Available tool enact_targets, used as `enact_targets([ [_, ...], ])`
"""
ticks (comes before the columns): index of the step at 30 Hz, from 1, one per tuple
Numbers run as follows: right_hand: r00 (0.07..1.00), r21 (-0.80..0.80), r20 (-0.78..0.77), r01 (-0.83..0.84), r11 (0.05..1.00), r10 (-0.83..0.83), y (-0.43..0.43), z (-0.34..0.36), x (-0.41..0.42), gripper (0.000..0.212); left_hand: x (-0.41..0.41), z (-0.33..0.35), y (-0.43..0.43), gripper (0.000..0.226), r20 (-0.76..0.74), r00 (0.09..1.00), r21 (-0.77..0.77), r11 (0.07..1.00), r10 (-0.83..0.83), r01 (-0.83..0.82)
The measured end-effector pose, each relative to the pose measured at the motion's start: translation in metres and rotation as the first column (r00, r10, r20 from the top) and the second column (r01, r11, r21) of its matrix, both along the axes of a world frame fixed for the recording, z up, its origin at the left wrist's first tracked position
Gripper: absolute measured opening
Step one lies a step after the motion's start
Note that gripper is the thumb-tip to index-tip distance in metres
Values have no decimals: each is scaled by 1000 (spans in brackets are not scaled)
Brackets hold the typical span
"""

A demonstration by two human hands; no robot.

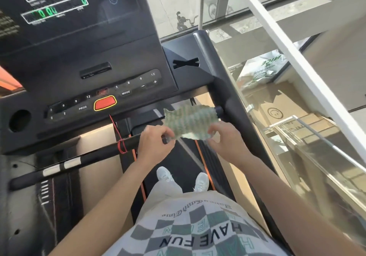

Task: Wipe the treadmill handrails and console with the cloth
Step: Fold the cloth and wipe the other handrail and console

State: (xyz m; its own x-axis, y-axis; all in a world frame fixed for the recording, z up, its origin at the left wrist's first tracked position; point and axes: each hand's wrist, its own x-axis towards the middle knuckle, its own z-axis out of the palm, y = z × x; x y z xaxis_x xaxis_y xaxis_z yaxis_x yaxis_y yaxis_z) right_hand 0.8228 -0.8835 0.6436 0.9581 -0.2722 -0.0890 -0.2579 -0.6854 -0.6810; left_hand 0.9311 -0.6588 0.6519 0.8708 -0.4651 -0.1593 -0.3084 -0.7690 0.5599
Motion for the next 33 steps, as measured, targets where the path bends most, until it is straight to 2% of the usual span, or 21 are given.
enact_targets([
  [2,997,-84,-75,-6,996,0,10,-11,-8,21,-4,-9,5,12,62,998,58,998,-19,15],
  [4,999,-137,0,54,989,-54,17,-11,-5,22,-3,-9,5,11,124,992,-45,999,22,-16],
  [6,992,-126,113,66,990,-52,21,-12,5,25,2,-9,0,15,193,981,-114,993,3,20],
  [8,981,-156,190,-5,988,35,24,-19,18,35,9,-14,-9,27,231,970,-62,993,-80,97],
  [12,971,-231,158,-142,963,181,27,-39,47,47,27,-30,-28,54,167,932,153,943,-320,297],
  [15,968,-329,131,-163,930,216,20,-48,52,42,33,-39,-36,58,142,913,154,920,-382,361],
  [19,984,-441,110,-76,894,138,6,-56,40,48,33,-47,-50,53,244,878,93,911,-412,401],
  [21,993,-465,98,-11,885,64,5,-60,37,53,31,-45,-63,53,244,877,61,909,-414,412],
  [24,993,-420,118,75,904,-28,10,-66,32,59,28,-45,-74,52,222,873,20,898,-434,441],
  [27,974,-329,181,191,925,-137,25,-67,27,59,29,-52,-65,54,286,864,32,906,-414,423],
  [33,958,-144,198,238,960,-208,44,-63,12,51,26,-52,-39,50,384,837,96,918,-390,384],
])
